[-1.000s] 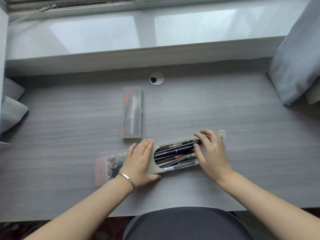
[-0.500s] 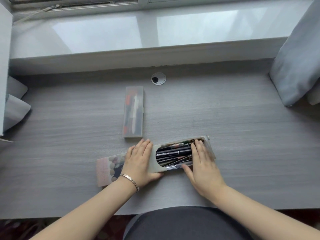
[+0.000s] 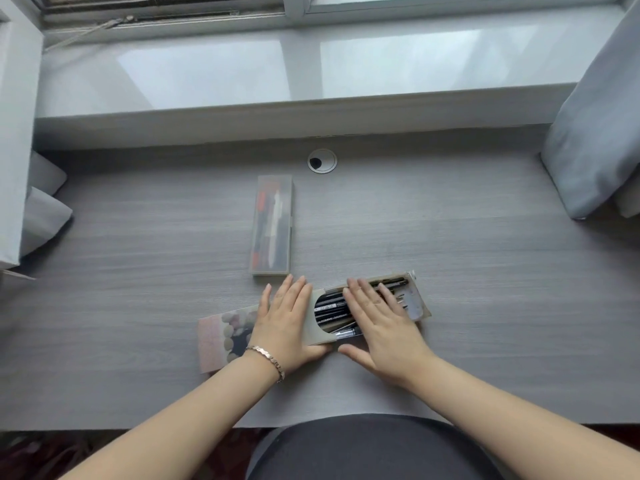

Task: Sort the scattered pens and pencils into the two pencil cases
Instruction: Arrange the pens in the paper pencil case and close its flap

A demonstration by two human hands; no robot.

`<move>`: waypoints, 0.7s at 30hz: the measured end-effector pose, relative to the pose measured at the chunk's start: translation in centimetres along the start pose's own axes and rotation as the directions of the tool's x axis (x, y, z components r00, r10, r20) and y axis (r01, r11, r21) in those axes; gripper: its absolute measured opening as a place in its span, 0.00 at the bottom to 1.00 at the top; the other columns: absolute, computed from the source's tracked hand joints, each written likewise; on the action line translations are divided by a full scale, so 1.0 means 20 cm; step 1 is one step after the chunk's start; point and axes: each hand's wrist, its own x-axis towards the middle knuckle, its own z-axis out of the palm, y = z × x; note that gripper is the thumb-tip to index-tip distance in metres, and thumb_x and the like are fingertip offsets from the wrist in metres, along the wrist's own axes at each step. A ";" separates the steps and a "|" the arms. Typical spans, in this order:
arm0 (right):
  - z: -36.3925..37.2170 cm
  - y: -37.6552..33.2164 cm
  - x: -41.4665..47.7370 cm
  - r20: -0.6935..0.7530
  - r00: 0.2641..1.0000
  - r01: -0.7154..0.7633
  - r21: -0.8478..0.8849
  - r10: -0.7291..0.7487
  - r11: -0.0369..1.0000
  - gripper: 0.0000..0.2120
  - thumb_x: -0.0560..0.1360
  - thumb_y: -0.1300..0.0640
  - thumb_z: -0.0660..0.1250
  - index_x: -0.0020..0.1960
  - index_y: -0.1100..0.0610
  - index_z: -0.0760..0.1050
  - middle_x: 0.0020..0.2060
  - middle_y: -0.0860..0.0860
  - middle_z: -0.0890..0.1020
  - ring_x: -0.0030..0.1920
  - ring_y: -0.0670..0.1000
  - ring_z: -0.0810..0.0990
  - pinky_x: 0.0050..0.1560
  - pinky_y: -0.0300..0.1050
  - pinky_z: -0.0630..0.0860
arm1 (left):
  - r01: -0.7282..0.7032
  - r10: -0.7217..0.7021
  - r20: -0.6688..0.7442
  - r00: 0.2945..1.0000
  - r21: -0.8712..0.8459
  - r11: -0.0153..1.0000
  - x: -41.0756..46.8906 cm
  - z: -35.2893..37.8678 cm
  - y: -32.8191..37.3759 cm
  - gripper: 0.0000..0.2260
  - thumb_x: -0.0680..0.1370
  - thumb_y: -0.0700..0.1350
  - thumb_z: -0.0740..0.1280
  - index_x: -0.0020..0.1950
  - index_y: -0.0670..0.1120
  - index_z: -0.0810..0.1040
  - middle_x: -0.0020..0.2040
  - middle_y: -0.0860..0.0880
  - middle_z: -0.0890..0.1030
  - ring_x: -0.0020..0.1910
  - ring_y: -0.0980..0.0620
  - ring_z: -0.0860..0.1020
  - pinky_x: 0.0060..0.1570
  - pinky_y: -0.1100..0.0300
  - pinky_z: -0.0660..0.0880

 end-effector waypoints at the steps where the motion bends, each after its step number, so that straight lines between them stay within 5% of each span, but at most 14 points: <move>1: 0.02 -0.01 0.01 0.020 1.000 0.019 -0.010 -0.019 1.000 0.37 0.74 0.33 0.46 0.71 0.59 0.59 0.71 0.54 0.64 0.75 0.47 0.47 0.72 0.48 0.48 | 0.009 -0.009 -0.005 1.000 -0.022 1.000 0.00 0.00 0.00 0.46 0.58 0.71 0.55 0.67 0.42 0.70 0.69 0.46 0.71 0.71 0.45 0.66 0.67 0.50 0.47; 5: 0.00 0.01 0.00 0.063 0.995 0.080 -0.024 -0.078 0.997 0.34 0.76 0.36 0.44 0.68 0.59 0.65 0.68 0.54 0.71 0.69 0.52 0.68 0.71 0.46 0.48 | -0.035 0.026 -0.109 0.994 -0.081 0.996 0.00 0.02 -0.01 0.51 0.57 0.71 0.50 0.74 0.43 0.57 0.76 0.48 0.57 0.76 0.48 0.50 0.68 0.52 0.35; 7: -0.06 0.03 0.02 -0.022 0.991 0.134 -0.005 -0.134 0.991 0.33 0.77 0.37 0.40 0.68 0.58 0.65 0.68 0.53 0.72 0.68 0.52 0.69 0.70 0.44 0.47 | -0.030 0.026 -0.049 0.998 -0.080 0.996 0.00 0.01 -0.02 0.50 0.61 0.72 0.53 0.76 0.45 0.48 0.77 0.50 0.49 0.76 0.50 0.44 0.70 0.53 0.32; 9: -0.14 0.06 0.07 -0.218 0.967 0.137 0.013 -0.131 0.990 0.28 0.78 0.40 0.47 0.68 0.57 0.65 0.68 0.53 0.72 0.70 0.53 0.66 0.71 0.43 0.47 | -0.031 0.034 0.057 0.998 -0.058 0.998 0.00 -0.01 -0.03 0.48 0.67 0.66 0.63 0.76 0.45 0.43 0.77 0.50 0.45 0.76 0.52 0.41 0.72 0.53 0.34; 12: -0.25 0.13 0.11 -0.303 0.941 -0.159 0.000 0.151 0.987 0.29 0.71 0.45 0.59 0.69 0.56 0.64 0.70 0.58 0.68 0.71 0.59 0.61 0.72 0.52 0.54 | 0.023 -0.021 0.084 0.996 -0.025 0.999 -0.03 -0.02 -0.08 0.50 0.66 0.64 0.68 0.76 0.45 0.44 0.77 0.49 0.47 0.76 0.50 0.44 0.73 0.49 0.38; 15: -0.30 0.17 0.10 0.073 0.873 -0.486 0.071 0.482 0.871 0.32 0.74 0.49 0.61 0.73 0.55 0.54 0.69 0.60 0.65 0.69 0.61 0.64 0.67 0.55 0.63 | 0.193 -0.191 0.090 0.978 -0.015 0.981 -0.09 -0.01 -0.15 0.49 0.63 0.67 0.68 0.75 0.49 0.48 0.74 0.49 0.51 0.75 0.48 0.47 0.70 0.37 0.43; 18: -0.28 0.19 0.08 0.054 0.851 -0.505 0.360 0.523 0.785 0.24 0.76 0.58 0.58 0.71 0.56 0.57 0.60 0.58 0.75 0.57 0.61 0.75 0.53 0.53 0.72 | 0.351 -0.339 0.110 0.934 -0.118 0.929 -0.15 0.01 -0.22 0.47 0.60 0.70 0.67 0.73 0.58 0.50 0.74 0.48 0.51 0.74 0.45 0.45 0.67 0.30 0.45; 21: -0.28 0.22 0.07 0.035 0.762 -0.551 0.558 0.646 0.620 0.19 0.77 0.61 0.55 0.68 0.57 0.62 0.47 0.60 0.79 0.48 0.60 0.77 0.45 0.49 0.69 | 0.390 -0.373 0.119 0.920 -0.203 0.898 -0.18 0.01 -0.27 0.49 0.53 0.73 0.65 0.71 0.64 0.53 0.74 0.50 0.52 0.73 0.45 0.47 0.67 0.35 0.54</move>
